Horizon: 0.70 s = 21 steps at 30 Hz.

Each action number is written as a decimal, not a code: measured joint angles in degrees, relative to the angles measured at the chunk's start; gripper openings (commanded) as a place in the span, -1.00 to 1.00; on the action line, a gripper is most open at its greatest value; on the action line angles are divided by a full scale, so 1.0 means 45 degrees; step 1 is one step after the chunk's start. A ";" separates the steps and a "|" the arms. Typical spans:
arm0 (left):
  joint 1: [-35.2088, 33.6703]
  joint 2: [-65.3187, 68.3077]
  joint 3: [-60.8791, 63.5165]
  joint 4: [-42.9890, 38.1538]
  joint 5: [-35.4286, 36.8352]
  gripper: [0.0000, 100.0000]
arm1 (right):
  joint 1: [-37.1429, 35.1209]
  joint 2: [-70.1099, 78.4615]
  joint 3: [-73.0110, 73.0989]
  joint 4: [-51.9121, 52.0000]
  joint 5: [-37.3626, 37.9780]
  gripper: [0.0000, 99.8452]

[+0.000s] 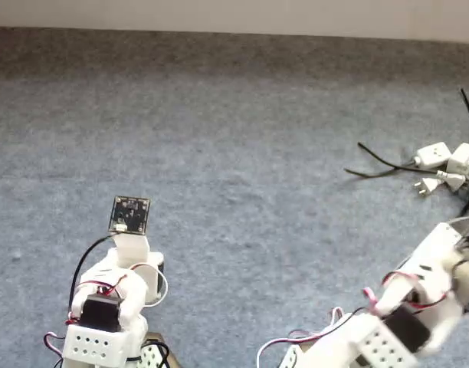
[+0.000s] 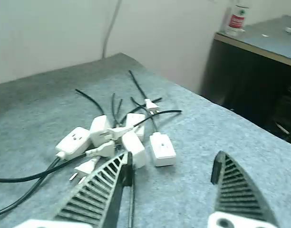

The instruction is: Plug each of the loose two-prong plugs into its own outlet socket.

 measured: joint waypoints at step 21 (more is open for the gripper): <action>0.0117 0.0000 0.0000 -0.0821 0.0000 -0.99 | -0.0059 3.2234 -3.2762 1.0120 0.2012 -0.46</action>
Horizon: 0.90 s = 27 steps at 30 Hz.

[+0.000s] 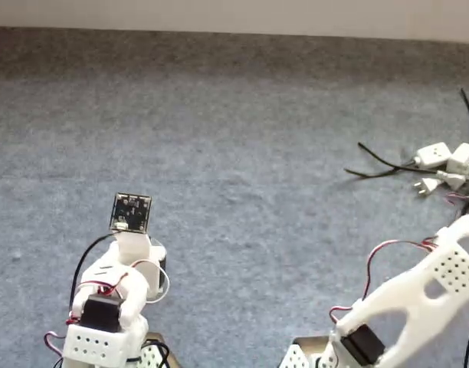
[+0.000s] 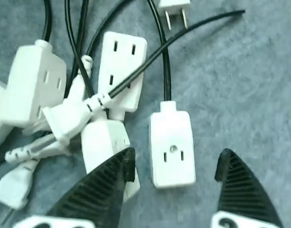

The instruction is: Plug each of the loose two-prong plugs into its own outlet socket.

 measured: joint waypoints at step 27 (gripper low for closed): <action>0.0000 0.0000 0.0000 0.0000 0.0000 -0.99 | 0.0879 0.2813 -0.1250 -0.0742 0.1954 -0.46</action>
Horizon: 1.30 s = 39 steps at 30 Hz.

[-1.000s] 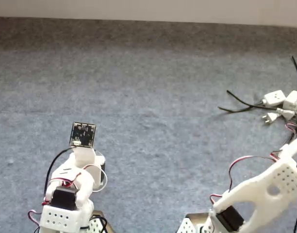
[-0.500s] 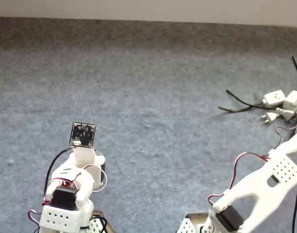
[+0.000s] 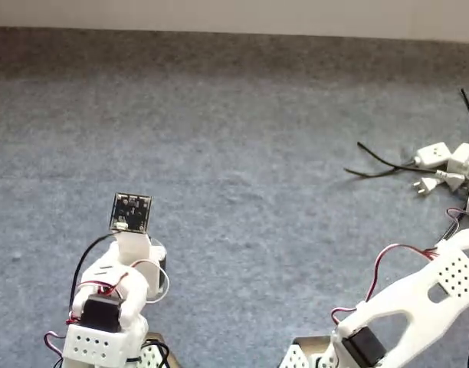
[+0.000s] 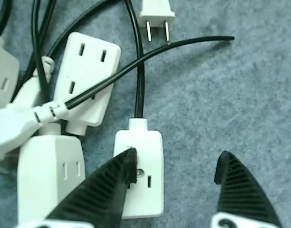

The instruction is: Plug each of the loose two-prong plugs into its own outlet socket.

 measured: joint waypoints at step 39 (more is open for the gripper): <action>-0.0234 0.0000 0.0000 -0.0078 -0.0020 -0.99 | -0.4239 -0.4357 -0.3263 0.5822 -0.1289 -0.94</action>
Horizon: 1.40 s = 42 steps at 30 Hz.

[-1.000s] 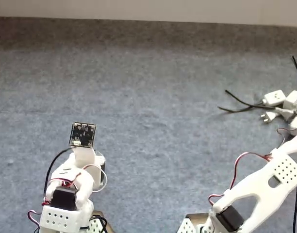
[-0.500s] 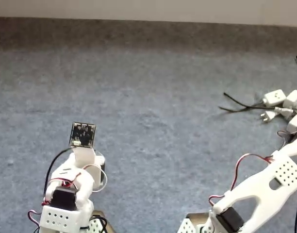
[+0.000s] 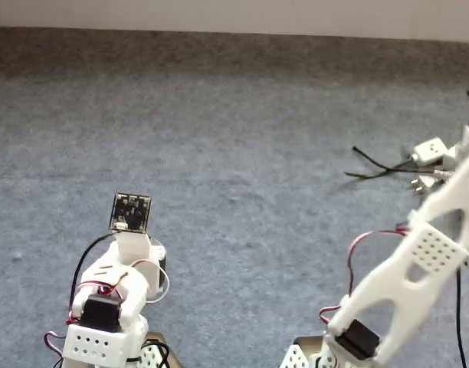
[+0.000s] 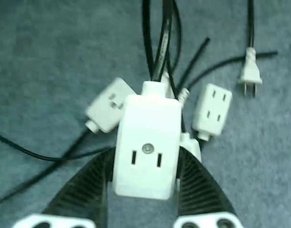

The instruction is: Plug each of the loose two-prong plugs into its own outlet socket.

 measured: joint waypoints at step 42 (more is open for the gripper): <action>-0.5919 0.0000 -0.0020 -0.2344 -0.1739 -0.99 | -1.3578 -0.6681 1.6352 -0.3399 -0.2618 -0.62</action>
